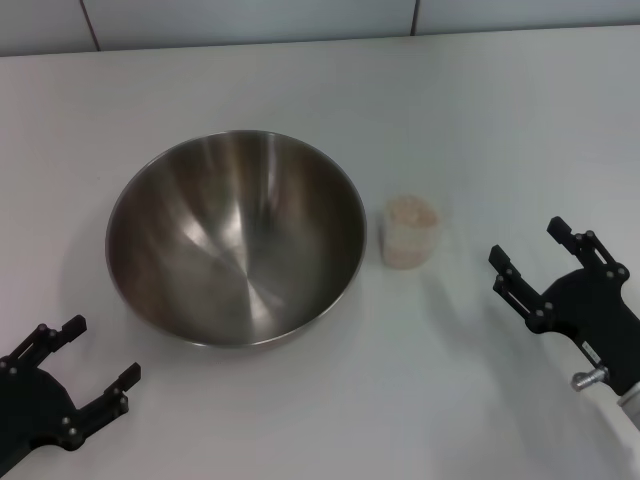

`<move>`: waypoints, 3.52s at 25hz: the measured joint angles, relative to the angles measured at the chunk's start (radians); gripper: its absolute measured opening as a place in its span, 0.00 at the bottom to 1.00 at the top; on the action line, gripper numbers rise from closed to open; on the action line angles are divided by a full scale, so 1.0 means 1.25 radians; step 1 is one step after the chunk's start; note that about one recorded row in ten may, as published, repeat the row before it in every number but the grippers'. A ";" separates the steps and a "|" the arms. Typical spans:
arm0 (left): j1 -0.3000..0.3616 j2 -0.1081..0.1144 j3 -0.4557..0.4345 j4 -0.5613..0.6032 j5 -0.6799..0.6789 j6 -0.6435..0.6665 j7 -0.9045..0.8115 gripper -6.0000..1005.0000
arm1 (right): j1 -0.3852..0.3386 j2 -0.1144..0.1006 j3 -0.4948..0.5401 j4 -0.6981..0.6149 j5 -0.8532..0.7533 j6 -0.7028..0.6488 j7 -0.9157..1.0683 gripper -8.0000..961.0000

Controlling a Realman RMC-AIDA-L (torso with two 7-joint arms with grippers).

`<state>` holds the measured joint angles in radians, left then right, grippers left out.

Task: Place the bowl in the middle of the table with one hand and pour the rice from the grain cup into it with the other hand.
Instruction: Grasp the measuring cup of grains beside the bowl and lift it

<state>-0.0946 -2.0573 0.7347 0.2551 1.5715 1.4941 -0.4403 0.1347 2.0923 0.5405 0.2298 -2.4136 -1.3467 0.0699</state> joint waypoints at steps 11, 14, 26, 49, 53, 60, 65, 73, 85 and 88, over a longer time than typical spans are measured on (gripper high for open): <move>0.006 -0.001 -0.003 0.000 0.001 0.007 0.003 0.83 | 0.043 0.000 0.010 0.045 0.046 0.093 -0.078 0.79; 0.006 -0.001 -0.002 0.000 0.001 0.006 0.003 0.83 | 0.051 0.000 0.010 0.045 0.051 0.104 -0.078 0.79; 0.007 0.000 0.001 0.001 0.001 0.008 0.002 0.83 | 0.076 0.000 0.009 0.047 0.058 0.124 -0.073 0.79; 0.007 -0.001 0.001 0.001 0.001 0.011 -0.001 0.83 | 0.111 0.000 0.011 0.047 0.080 0.163 -0.072 0.79; 0.007 -0.001 0.002 0.001 0.001 0.011 -0.001 0.83 | 0.118 0.000 0.011 0.045 0.080 0.163 -0.073 0.79; 0.005 -0.001 0.002 -0.001 0.001 0.012 0.001 0.83 | 0.134 0.000 0.011 0.044 0.080 0.178 -0.077 0.79; 0.003 -0.001 0.003 -0.003 0.001 0.012 0.002 0.83 | 0.146 0.000 0.011 0.045 0.080 0.200 -0.077 0.79; 0.005 -0.001 0.002 -0.003 0.001 0.012 0.002 0.83 | 0.154 0.000 0.012 0.047 0.080 0.204 -0.078 0.77; 0.007 -0.001 0.002 0.001 0.001 0.012 -0.001 0.83 | 0.157 0.000 0.008 0.048 0.080 0.202 -0.079 0.40; 0.007 0.000 0.002 0.001 0.001 0.018 -0.002 0.83 | 0.157 0.000 0.008 0.048 0.080 0.201 -0.079 0.34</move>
<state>-0.0859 -2.0571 0.7378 0.2566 1.5723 1.5165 -0.4425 0.3309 2.0923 0.5510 0.2898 -2.3132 -1.0951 -0.0292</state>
